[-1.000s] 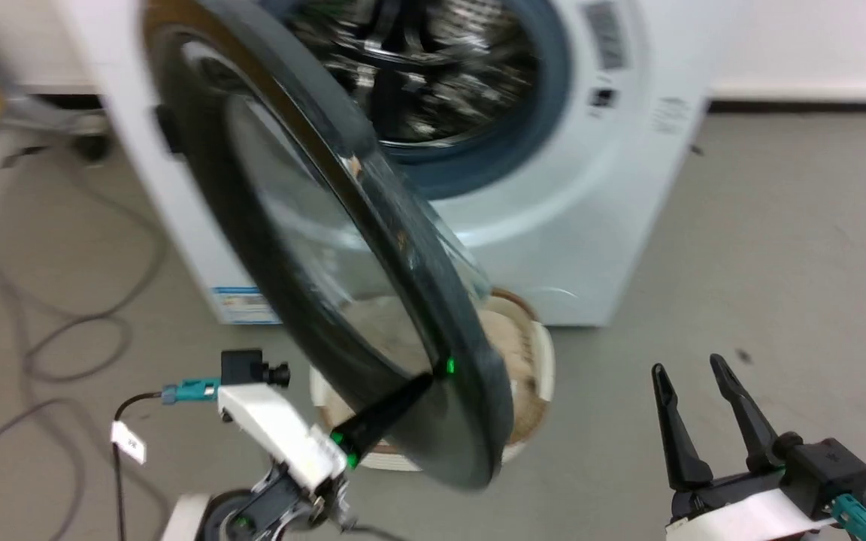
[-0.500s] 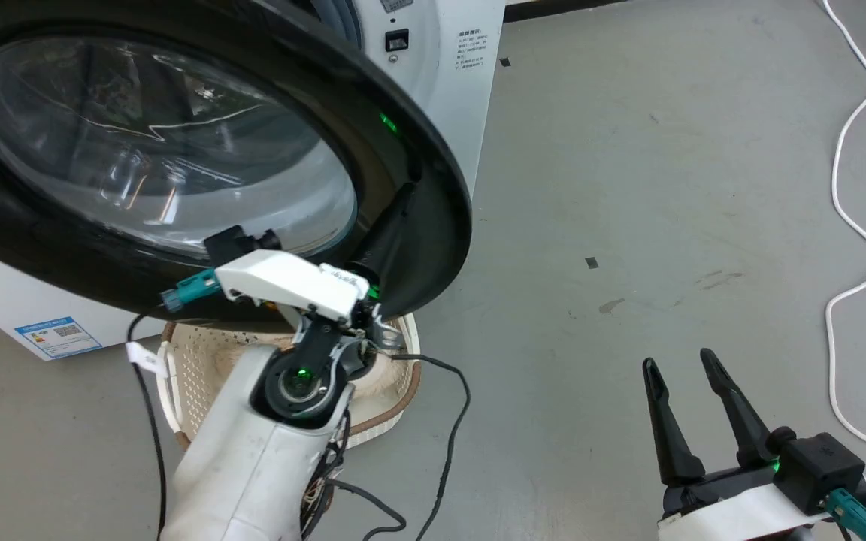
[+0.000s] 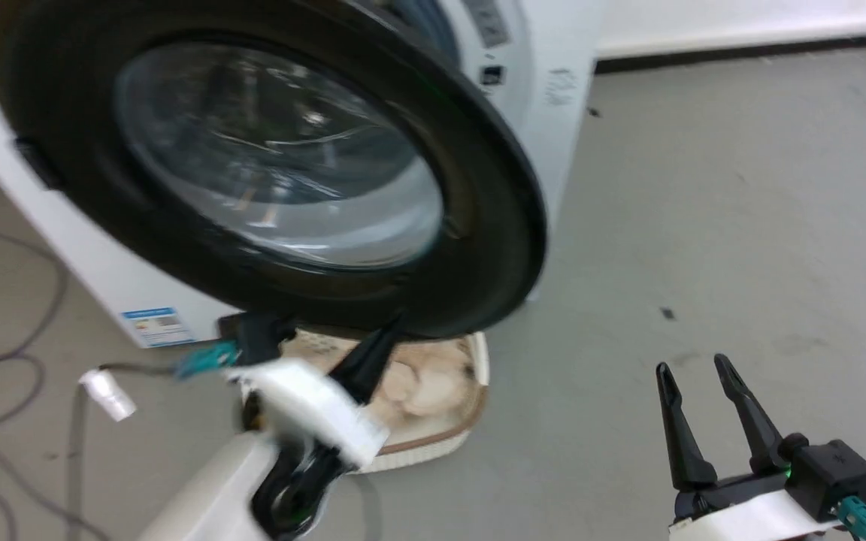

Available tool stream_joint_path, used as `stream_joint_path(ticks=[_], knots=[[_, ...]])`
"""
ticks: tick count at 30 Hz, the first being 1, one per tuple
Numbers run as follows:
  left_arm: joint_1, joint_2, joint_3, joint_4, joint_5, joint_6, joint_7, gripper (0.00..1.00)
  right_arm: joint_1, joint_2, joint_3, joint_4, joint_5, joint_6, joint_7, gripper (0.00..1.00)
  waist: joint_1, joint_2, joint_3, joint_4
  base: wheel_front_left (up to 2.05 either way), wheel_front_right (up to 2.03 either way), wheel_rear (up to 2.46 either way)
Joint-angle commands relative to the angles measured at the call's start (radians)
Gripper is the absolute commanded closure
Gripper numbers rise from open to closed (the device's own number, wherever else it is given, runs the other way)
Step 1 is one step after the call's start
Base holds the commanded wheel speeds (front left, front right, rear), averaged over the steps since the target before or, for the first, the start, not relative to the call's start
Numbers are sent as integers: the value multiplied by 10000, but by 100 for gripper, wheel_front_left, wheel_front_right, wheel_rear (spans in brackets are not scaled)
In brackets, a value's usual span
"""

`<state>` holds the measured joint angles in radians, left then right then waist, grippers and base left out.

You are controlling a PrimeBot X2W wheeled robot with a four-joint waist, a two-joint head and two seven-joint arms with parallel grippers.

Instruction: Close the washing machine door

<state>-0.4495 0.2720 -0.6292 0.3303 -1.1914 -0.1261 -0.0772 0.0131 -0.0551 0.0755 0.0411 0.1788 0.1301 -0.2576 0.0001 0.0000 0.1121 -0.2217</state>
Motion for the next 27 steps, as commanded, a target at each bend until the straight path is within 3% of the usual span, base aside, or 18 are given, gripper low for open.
stream_joint_path(ticks=[1, 3, 7, 11, 16, 17, 18, 21, 27], knots=[[221, 430, -129, -167, 762, -22, -559, 100, 124, -31, 7, -63, -90, 6, -42, 0, -1, 0, -385, 590, 0, 0, 0], [414, 966, -269, -406, 1928, 213, -1307, 100, 200, -91, -9, -77, -92, 6, -42, 0, -1, 0, -513, 902, 0, 0, 0], [798, 1779, -22, -1038, 4294, 1500, -1811, 100, 344, -188, -94, -124, -75, 6, -42, 0, -1, 0, -694, 1564, 0, 0, 0], [1757, 1751, 1286, -2422, 5777, 2570, -1840, 100, 396, -245, -117, -153, -99, 6, -42, 0, -1, 0, -778, 2059, 0, 0, 0], [3301, 1341, 2386, -3540, 7163, 3157, -1843, 100, 401, -245, -80, -148, -67, 6, -42, 0, -1, 0, -822, 2421, 0, 0, 0], [3578, 1168, 2599, -3634, 7297, 3251, -1843, 63, 406, -244, -74, -130, -64, 6, -42, 0, -1, 0, -832, 2472, 0, 0, 0], [3812, 1003, 2784, -3710, 7460, 3310, -1844, 0, 418, -243, -80, -108, -49, 6, -42, 0, -1, 0, -846, 2524, 0, 0, 0], [4402, 462, 3166, -3741, 8015, 3474, -1844, 0, 501, -270, -111, 96, -64, 6, -42, 0, -1, 0, -922, 2688, 0, 0, 0], [4950, -211, 3277, -3693, 9236, 3374, -1845, 0, 475, -307, 22, 322, -8, 6, -41, 0, -1, 0, -856, 2984, 0, 0, 0]])
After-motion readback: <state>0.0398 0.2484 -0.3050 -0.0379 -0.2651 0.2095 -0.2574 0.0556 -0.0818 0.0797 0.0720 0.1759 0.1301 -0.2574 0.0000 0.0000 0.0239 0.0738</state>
